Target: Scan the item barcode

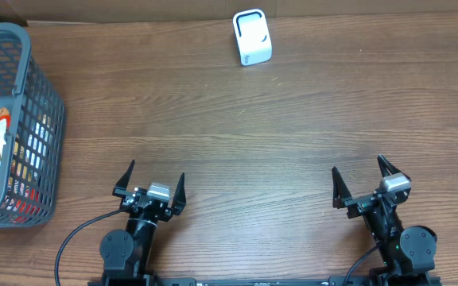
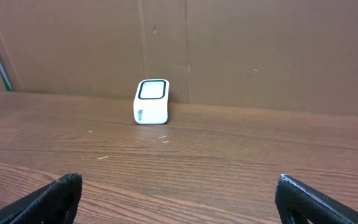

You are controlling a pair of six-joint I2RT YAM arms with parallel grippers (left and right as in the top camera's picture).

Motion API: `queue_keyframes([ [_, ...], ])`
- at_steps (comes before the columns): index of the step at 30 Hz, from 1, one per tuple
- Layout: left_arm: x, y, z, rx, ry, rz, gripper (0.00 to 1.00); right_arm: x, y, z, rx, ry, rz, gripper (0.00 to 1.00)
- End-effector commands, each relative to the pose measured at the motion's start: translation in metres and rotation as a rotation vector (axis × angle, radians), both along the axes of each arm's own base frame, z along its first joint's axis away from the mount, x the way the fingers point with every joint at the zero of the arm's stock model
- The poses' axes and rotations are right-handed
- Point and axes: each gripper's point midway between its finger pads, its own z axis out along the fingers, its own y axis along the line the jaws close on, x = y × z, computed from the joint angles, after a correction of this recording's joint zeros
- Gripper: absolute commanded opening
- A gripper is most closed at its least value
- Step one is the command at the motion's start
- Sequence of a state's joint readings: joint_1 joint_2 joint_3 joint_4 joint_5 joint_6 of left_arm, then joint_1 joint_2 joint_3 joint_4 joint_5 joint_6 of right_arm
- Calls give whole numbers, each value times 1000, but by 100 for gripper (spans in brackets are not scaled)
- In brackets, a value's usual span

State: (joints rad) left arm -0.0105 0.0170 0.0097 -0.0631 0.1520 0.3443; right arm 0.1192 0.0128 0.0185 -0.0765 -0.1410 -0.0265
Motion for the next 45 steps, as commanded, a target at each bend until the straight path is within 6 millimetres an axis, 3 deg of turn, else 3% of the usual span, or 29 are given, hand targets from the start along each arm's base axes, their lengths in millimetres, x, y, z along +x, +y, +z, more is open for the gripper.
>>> queue_keyframes([
  [1,0,3,0,15,-7,14,99,0,-1,-2,0,-4,-8,100],
  [36,0,2,0,-14,-4,11,100,-1,2,1,1,-13,12,100],
  [40,0,-3,15,-24,-64,-21,100,-4,12,9,6,-48,71,100],
  [45,-1,3,23,-195,-40,19,100,-5,13,10,77,-25,81,100],
])
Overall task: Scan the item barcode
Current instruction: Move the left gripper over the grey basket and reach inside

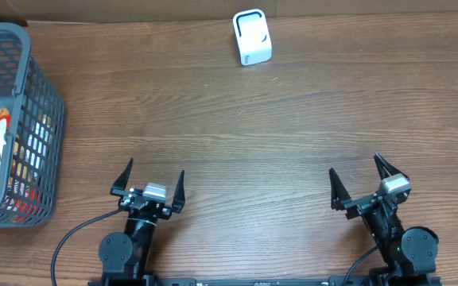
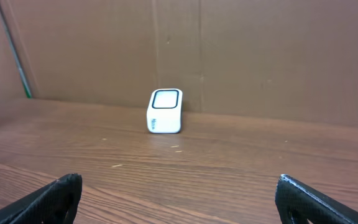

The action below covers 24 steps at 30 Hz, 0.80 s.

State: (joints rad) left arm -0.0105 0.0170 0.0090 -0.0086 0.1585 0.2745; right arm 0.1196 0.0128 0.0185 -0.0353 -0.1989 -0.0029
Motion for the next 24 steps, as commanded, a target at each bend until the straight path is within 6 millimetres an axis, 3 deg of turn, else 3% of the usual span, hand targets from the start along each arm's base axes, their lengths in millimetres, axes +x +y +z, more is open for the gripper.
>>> queue_keyframes([
  [1,-2,4,12,-142,7,20,100,-2,4,1,53,11,24,100],
  [4,-7,4,26,-158,14,21,100,-2,4,5,53,1,25,100],
  [9,-21,16,75,-191,7,93,100,-3,4,9,55,-9,26,100],
  [14,-23,17,125,-204,21,99,100,-2,2,10,55,-13,14,100],
  [24,20,12,218,-212,311,106,100,0,-4,0,51,28,-24,100],
])
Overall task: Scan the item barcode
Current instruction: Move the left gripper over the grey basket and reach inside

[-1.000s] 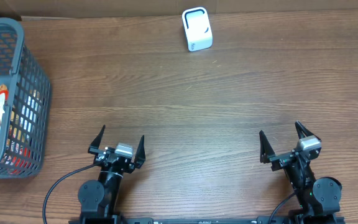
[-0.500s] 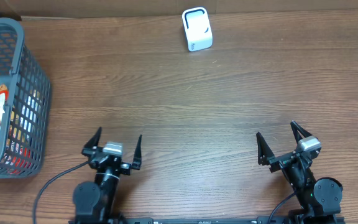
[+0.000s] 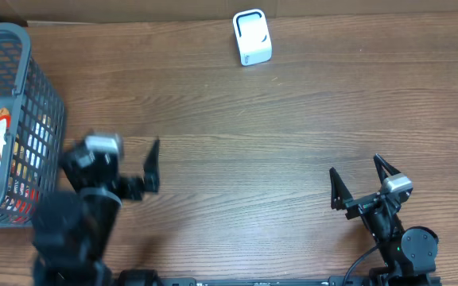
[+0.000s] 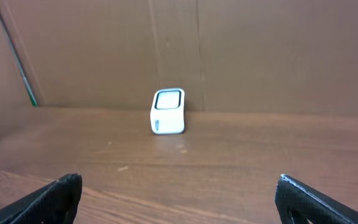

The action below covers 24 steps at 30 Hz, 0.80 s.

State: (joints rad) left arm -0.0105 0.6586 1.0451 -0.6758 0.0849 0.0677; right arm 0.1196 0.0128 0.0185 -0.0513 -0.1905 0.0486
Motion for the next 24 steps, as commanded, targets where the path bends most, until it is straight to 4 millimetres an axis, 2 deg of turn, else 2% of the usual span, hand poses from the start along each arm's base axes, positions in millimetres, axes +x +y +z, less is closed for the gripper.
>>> queue_keyframes([
  [1,19,-2,47,-25,34,-9,100,0,-3,-2,1,19,-17,100],
  [6,41,-7,89,-44,43,-29,100,0,-3,-8,-2,44,-16,100],
  [10,47,-6,108,-41,11,-26,100,0,-3,-8,-2,44,-17,100],
  [12,48,9,116,-51,-10,64,100,0,-3,-8,-2,44,-17,100],
  [13,49,32,120,-111,-20,206,100,0,-3,-8,-2,44,-16,100],
  [14,41,89,123,-218,-60,542,100,0,-3,-8,-2,43,-17,100],
  [18,35,148,119,-238,-69,778,100,0,-3,-8,-2,43,-17,100],
  [20,34,177,109,-236,-48,871,100,0,-3,-8,-2,43,-17,100],
  [21,29,200,101,-245,-38,967,100,0,-3,-8,-2,43,-17,100],
  [24,12,251,80,-294,-18,1184,100,0,-3,-8,-2,43,-17,100],
])
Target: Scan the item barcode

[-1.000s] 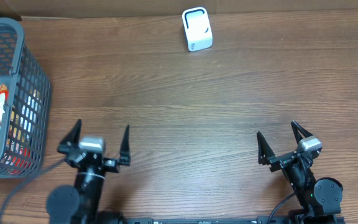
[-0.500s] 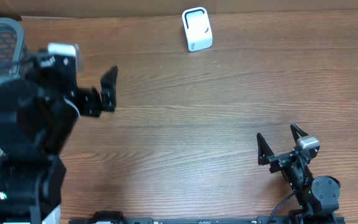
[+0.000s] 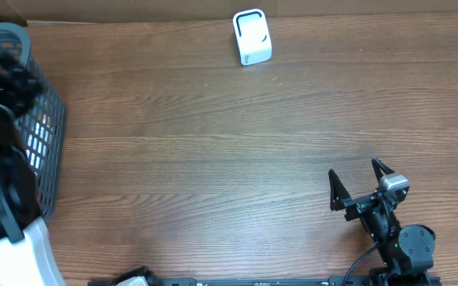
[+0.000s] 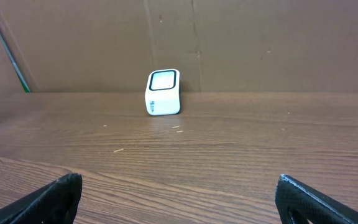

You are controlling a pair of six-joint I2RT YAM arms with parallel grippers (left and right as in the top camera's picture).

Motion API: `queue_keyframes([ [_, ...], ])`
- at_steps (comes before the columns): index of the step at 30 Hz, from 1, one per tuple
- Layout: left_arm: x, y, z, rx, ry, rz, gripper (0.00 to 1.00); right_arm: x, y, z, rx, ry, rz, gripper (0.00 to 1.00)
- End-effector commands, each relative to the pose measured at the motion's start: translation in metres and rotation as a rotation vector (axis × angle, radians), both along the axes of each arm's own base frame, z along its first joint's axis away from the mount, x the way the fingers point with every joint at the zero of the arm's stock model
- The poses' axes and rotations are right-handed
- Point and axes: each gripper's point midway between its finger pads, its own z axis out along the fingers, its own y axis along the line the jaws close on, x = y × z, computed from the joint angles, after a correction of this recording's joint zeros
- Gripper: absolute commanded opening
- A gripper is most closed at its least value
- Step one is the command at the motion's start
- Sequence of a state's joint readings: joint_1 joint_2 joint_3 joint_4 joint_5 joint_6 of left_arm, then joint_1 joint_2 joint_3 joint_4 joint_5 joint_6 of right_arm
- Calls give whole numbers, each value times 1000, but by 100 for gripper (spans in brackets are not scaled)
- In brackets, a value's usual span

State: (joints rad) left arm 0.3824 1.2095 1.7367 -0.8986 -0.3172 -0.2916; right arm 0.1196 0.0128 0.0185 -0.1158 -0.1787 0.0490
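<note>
The white barcode scanner (image 3: pixel 252 37) stands at the far edge of the table, and the right wrist view shows its dark window facing me (image 4: pixel 163 92). A grey mesh basket (image 3: pixel 44 102) at the far left holds the packaged items, which are almost wholly hidden. My left arm rises close to the overhead camera, dark and blurred, and covers the basket. Its fingers cannot be made out. My right gripper (image 3: pixel 359 184) rests open near the front right edge with nothing between its fingers (image 4: pixel 55 198).
A brown cardboard wall (image 4: pixel 260 43) runs behind the scanner. Bare wooden tabletop (image 3: pixel 229 151) stretches between basket, scanner and right gripper. The arm bases sit at the front edge.
My left arm was just right of the basket with its gripper open. It now looms over the basket, larger and blurred. The right gripper has barely shifted.
Both grippers first stood open at the front edge, left and right, and were the same at the second moment. Then my left arm was raised and further left, next to the basket. Now it hangs over the basket, and the right arm has stayed put.
</note>
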Motion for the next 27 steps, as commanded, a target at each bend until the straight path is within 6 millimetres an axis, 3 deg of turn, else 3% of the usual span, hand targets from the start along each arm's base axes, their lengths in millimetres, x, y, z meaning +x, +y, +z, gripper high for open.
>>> queue_keyframes([
  [1,-26,75,-24,-76,8,338,100,-1,-1,8,5,-21,-5,100],
  [4,-37,104,-42,-66,102,399,100,-1,-1,8,5,-21,-5,100],
  [11,-54,148,-68,-17,295,432,100,-1,-1,8,5,-21,-5,100],
  [21,-23,178,-153,-120,531,276,100,-1,-1,8,5,-21,-5,100],
  [27,6,174,-209,-199,646,76,100,-1,-1,8,5,-21,-5,100],
])
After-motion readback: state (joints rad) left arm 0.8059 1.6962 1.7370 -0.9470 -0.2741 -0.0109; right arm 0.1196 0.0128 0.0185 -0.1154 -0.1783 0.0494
